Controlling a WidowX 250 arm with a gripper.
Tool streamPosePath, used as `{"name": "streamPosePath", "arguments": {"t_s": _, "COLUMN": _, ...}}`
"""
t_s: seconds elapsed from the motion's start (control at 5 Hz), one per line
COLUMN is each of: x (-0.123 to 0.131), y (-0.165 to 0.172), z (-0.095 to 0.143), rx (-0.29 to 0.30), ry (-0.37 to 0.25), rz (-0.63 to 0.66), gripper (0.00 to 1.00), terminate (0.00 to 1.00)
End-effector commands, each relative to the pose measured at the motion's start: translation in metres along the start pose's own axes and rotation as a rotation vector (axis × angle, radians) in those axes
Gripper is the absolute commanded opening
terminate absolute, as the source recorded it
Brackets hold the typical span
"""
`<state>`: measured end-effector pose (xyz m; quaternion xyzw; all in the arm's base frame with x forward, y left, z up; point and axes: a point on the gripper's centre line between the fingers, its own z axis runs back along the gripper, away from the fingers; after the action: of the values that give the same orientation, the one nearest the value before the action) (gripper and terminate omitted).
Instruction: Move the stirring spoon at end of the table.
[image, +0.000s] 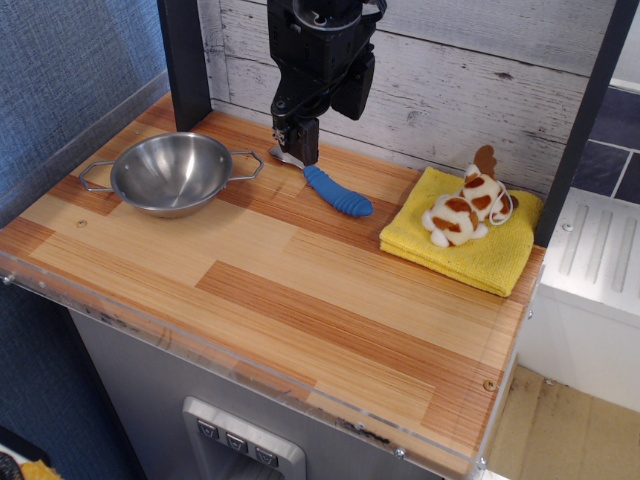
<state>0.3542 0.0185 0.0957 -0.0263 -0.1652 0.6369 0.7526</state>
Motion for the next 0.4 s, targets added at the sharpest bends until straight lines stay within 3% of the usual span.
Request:
{"name": "streamPosePath", "arguments": {"t_s": 0.0, "x": 0.000, "y": 0.000, "z": 0.000, "rx": 0.000, "ry": 0.000, "rz": 0.000, "gripper": 1.00, "terminate": 0.00}}
{"name": "streamPosePath", "arguments": {"t_s": 0.2, "x": -0.001, "y": -0.002, "z": -0.021, "rx": 0.038, "ry": 0.025, "rz": 0.025, "gripper": 1.00, "terminate": 0.00}}
